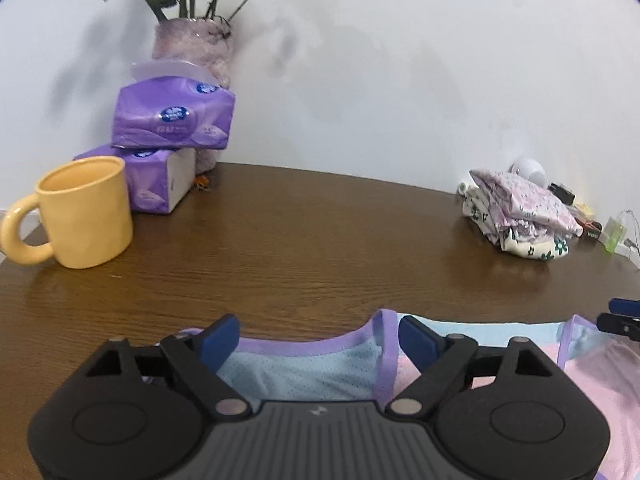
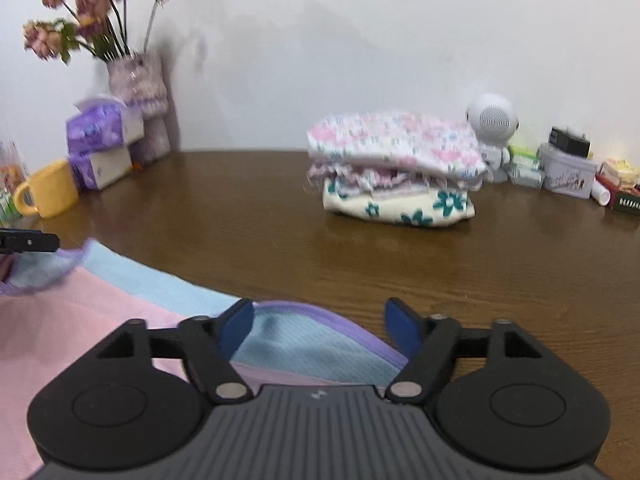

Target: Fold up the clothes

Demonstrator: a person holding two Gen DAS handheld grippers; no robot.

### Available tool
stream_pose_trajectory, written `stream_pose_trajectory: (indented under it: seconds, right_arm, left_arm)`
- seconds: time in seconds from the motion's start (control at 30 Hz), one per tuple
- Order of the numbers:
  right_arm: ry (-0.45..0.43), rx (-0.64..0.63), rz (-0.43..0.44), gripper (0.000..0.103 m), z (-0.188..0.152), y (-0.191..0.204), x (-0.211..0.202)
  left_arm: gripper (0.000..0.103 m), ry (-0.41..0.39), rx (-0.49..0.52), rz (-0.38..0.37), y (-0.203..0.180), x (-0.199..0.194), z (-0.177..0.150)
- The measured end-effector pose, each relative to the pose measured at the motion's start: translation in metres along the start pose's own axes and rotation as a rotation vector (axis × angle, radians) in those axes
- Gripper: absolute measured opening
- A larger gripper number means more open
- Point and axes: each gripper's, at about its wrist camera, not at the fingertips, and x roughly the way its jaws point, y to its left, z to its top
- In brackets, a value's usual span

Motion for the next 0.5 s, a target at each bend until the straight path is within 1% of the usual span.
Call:
stream_pose_trajectory:
  seconds: [0.1,0.13,0.17,0.3,0.5]
  right_arm:
    - [-0.023,0.025,0.032,0.090,0.002,0.007,-0.012]
    - [-0.023,0.032,0.044,0.098,0.001,0.010,-0.016]
    - [-0.023,0.035,0.055,0.102,0.001,0.013,-0.019]
    - [-0.012,0.029,0.058,0.103,-0.005,0.028,-0.030]
    - [0.053,0.041,0.026,0.103,-0.018,0.042,-0.034]
  left_arm:
    - [0.090,-0.003,0.014,0.008,-0.006,-0.009,-0.003]
    - [0.090,-0.006,0.026,0.013,-0.008,-0.012,-0.005]
    - [0.090,-0.015,0.036,0.019,-0.011,-0.017,-0.007]
    - [0.094,-0.050,0.079,0.027,-0.021,-0.036,-0.012]
    - [0.096,-0.016,0.093,0.044,-0.027,-0.052,-0.028]
